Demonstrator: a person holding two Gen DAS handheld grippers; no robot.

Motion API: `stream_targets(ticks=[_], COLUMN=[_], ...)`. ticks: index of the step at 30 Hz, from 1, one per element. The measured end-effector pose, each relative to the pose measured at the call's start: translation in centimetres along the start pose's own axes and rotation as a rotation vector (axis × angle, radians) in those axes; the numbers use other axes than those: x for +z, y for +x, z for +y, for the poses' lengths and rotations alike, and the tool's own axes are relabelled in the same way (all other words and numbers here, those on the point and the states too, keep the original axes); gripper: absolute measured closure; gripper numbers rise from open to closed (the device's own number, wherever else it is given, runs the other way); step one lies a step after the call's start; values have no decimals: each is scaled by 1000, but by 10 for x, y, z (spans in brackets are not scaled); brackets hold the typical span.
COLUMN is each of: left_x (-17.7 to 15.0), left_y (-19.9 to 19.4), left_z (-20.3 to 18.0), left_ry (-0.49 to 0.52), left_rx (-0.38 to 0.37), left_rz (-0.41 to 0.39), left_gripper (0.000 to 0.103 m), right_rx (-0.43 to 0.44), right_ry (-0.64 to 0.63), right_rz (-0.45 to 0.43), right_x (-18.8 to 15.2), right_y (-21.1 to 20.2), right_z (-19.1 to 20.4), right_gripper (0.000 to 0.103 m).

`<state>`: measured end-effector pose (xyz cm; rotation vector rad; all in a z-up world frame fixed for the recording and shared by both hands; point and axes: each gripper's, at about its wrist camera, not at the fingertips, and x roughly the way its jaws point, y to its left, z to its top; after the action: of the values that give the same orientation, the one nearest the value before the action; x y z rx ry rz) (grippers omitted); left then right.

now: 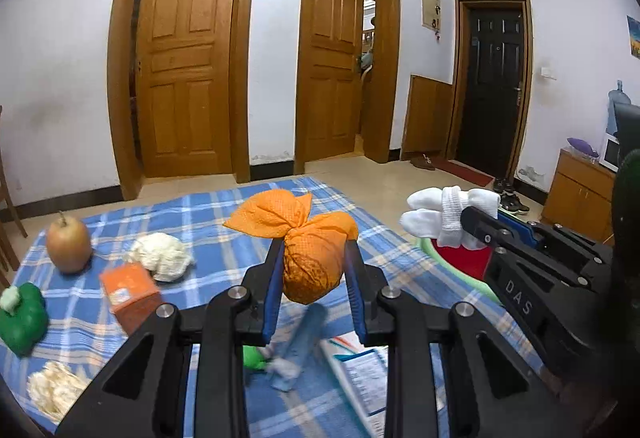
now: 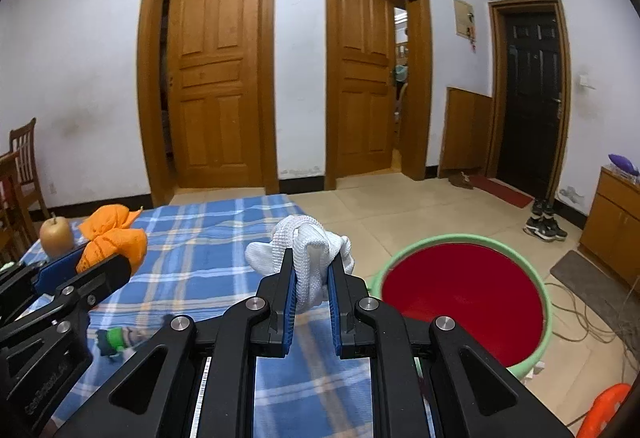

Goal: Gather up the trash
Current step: 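Carry the sock and orange bundle with both tools over the red bin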

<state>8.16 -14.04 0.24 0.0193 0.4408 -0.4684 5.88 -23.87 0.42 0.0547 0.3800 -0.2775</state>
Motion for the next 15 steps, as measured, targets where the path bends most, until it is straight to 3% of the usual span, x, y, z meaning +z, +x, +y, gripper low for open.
stream_targets(ticks=[3,10,15], left_x=[-1,2,6], left_y=[9,24,34], left_z=[-11,-53,-70], left_ry=[-43,-1,-1], left_rx=[-53,-96,-130], left_rz=[33,35,41], left_gripper=[74,76,76], right_rx=[-27,-84,-91], right_ry=[26,22,98], right_rz=[6,-16,8], right_x=[0,1,1], right_y=[2,1,6], right_z=[-12,-23,-49], right_gripper=[89,90,89])
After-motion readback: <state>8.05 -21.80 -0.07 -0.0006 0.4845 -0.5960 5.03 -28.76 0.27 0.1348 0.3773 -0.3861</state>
